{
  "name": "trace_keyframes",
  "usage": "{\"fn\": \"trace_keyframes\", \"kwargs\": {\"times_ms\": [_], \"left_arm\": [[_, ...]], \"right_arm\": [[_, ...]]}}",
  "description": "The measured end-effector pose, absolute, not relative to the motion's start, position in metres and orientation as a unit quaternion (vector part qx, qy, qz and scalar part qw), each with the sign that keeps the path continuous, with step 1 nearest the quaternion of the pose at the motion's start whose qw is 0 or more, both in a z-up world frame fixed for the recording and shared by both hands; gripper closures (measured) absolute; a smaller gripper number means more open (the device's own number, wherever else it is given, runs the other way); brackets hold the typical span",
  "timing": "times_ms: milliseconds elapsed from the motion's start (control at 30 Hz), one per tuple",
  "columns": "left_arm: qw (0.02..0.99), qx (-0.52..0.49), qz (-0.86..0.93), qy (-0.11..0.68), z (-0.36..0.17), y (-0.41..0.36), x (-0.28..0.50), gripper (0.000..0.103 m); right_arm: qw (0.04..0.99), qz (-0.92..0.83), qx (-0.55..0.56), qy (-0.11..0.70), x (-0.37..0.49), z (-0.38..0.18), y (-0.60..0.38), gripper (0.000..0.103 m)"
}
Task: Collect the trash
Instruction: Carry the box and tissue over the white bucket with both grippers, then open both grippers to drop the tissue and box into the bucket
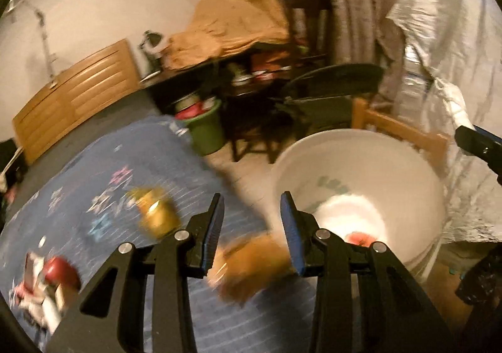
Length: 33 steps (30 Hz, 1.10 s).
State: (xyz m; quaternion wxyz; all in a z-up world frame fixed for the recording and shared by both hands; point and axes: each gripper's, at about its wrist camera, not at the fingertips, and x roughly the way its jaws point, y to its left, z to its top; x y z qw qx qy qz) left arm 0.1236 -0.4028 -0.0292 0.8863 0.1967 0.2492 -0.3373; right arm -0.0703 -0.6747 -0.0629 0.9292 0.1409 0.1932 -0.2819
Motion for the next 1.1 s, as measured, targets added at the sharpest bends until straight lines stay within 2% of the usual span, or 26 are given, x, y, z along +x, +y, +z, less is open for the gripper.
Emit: {"fn": "trace_keyframes", "kwargs": {"times_ms": [100,133,200,300,400,500,567,633,667,733,833,900,1000,1100], "left_arm": [[0.877,0.19,-0.365,0.247,-0.032,-0.423,0.126,0.07],[0.873,0.187,-0.372,0.256,-0.034,-0.43,0.131,0.078],[0.861,0.169,-0.388,0.283,-0.034,-0.436,0.144,0.088],[0.833,0.164,-0.417,0.324,-0.039,-0.451,0.158,0.088],[0.828,0.164,-0.42,0.333,-0.044,-0.455,0.169,0.087],[0.832,0.165,-0.399,0.348,-0.048,-0.454,0.175,0.083],[0.844,0.138,-0.393,0.337,-0.038,-0.441,0.173,0.071],[0.868,0.123,-0.36,0.32,-0.027,-0.428,0.175,0.047],[0.882,0.112,-0.339,0.308,-0.021,-0.418,0.178,0.044],[0.901,0.119,-0.291,0.299,-0.014,-0.405,0.189,0.031],[0.932,0.128,-0.151,0.304,-0.019,-0.378,0.231,0.029],[0.922,0.109,-0.101,0.358,-0.035,-0.362,0.269,0.029],[0.914,0.085,-0.088,0.388,-0.049,-0.347,0.287,0.029],[0.907,0.095,-0.15,0.382,-0.047,-0.359,0.261,0.029]], "right_arm": [[0.927,-0.283,0.14,0.204,-0.074,-0.067,-0.695,0.068],[0.926,-0.281,0.143,0.208,-0.072,-0.067,-0.7,0.068],[0.925,-0.275,0.155,0.213,-0.073,-0.072,-0.708,0.068],[0.923,-0.272,0.161,0.219,-0.068,-0.079,-0.712,0.068],[0.926,-0.253,0.163,0.229,-0.057,-0.086,-0.711,0.068],[0.926,-0.232,0.168,0.248,-0.044,-0.094,-0.707,0.068],[0.926,-0.221,0.17,0.254,-0.035,-0.098,-0.704,0.067],[0.926,-0.218,0.167,0.258,-0.03,-0.102,-0.703,0.067],[0.927,-0.215,0.169,0.258,-0.027,-0.103,-0.703,0.068],[0.928,-0.21,0.172,0.256,-0.025,-0.105,-0.7,0.069],[0.929,-0.207,0.173,0.255,-0.024,-0.106,-0.696,0.069],[0.928,-0.205,0.178,0.255,-0.024,-0.109,-0.695,0.069],[0.928,-0.205,0.182,0.254,-0.028,-0.11,-0.693,0.069],[0.926,-0.204,0.185,0.257,-0.03,-0.114,-0.695,0.069]]}}
